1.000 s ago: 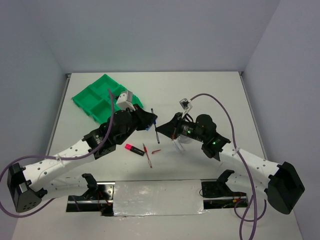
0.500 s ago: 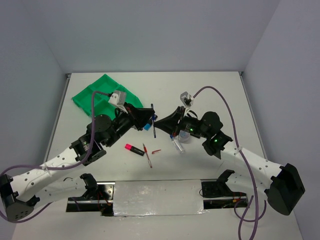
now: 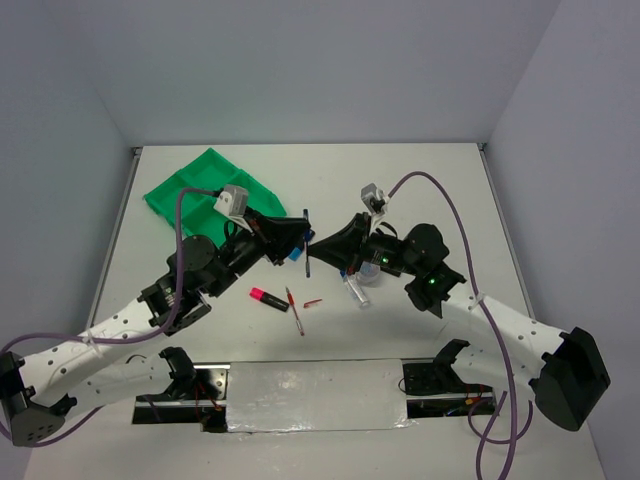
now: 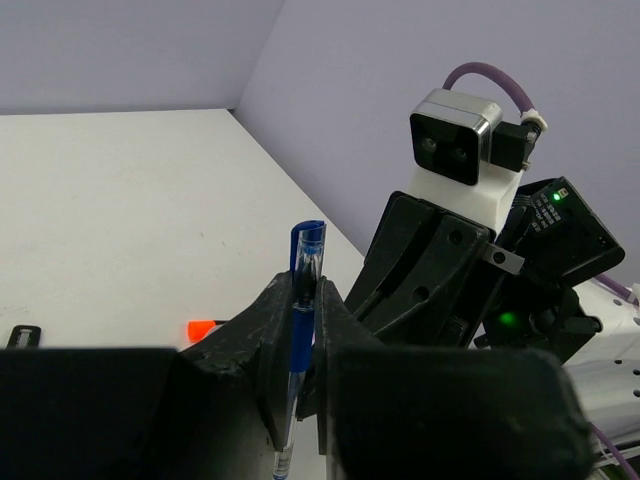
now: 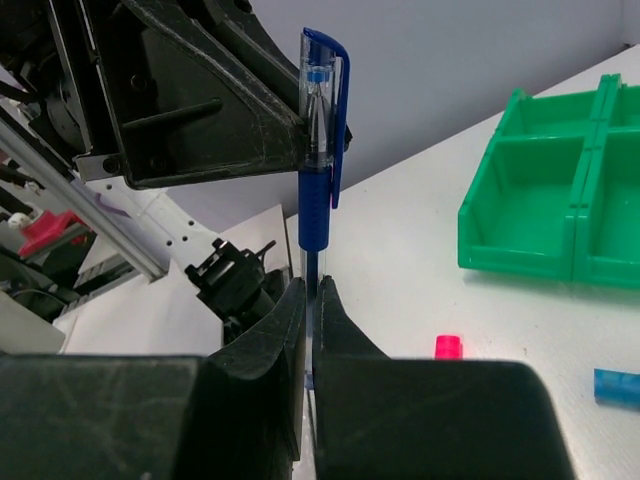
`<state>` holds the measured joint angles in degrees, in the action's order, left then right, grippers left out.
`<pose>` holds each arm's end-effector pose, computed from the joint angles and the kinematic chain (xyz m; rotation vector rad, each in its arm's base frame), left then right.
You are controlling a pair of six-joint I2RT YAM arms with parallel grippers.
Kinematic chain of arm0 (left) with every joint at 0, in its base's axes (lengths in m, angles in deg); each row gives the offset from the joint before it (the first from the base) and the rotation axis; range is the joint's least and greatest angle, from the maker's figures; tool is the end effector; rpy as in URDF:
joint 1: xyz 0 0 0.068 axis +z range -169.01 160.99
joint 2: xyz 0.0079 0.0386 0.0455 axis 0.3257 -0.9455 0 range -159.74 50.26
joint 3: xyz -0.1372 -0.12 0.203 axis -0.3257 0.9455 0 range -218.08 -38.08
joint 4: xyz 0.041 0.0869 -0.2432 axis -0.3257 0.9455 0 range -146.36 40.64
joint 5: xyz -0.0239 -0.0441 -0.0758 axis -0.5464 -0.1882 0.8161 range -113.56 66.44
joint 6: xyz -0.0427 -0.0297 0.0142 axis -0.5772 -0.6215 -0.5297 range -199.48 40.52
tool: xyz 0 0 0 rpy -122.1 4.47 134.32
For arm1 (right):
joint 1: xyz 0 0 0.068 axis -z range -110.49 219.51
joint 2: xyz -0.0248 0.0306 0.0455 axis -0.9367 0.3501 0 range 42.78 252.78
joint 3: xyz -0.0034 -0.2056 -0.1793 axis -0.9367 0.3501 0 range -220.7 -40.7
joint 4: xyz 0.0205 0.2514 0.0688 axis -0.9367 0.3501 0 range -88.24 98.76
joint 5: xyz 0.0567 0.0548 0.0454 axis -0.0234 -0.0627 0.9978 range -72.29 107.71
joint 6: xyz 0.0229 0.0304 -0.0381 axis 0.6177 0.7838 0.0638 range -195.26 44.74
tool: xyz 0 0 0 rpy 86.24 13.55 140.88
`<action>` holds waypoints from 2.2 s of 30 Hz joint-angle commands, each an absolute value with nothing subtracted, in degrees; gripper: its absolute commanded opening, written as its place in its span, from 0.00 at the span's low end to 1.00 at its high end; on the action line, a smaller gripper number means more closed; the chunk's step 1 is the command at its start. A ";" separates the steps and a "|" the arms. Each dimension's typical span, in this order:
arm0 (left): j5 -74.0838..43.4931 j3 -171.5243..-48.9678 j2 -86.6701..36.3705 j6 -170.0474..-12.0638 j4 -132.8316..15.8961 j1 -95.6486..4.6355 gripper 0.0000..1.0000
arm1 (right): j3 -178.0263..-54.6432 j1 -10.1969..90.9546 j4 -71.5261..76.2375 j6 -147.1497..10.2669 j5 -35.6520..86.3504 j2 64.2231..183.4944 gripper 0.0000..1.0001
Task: Sort the stationery into containers
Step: Close the pen cap on the pen.
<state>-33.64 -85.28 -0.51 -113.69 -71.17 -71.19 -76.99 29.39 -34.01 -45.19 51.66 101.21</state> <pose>0.1327 -0.1606 0.3839 0.0731 1.4721 -1.1278 0.1645 0.1646 0.3261 -0.6748 1.3691 1.3954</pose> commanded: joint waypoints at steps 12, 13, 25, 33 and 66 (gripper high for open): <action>-27.60 -84.66 0.51 -111.47 -65.68 -72.09 0.39 | -79.02 28.64 -42.01 -47.84 50.32 97.27 0.00; -27.51 -84.57 0.68 -111.47 -65.77 -72.09 0.36 | -79.19 28.64 -41.84 -47.92 50.23 97.27 0.00; -26.55 -83.08 2.53 -110.24 -67.79 -72.09 0.00 | -79.98 28.55 -44.03 -46.43 61.35 100.43 0.16; -22.95 -81.41 4.11 -109.27 -71.13 -72.09 0.00 | -80.16 28.20 -41.48 -47.75 65.08 101.84 0.68; -25.56 -90.72 3.85 -105.41 -60.24 -72.01 0.99 | -78.84 27.32 -38.24 -47.04 58.67 101.23 0.00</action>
<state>-22.61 -85.69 3.10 -108.25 -62.80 -71.89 -77.96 27.64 -38.95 -46.20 60.80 103.73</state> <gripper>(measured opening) 0.993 0.152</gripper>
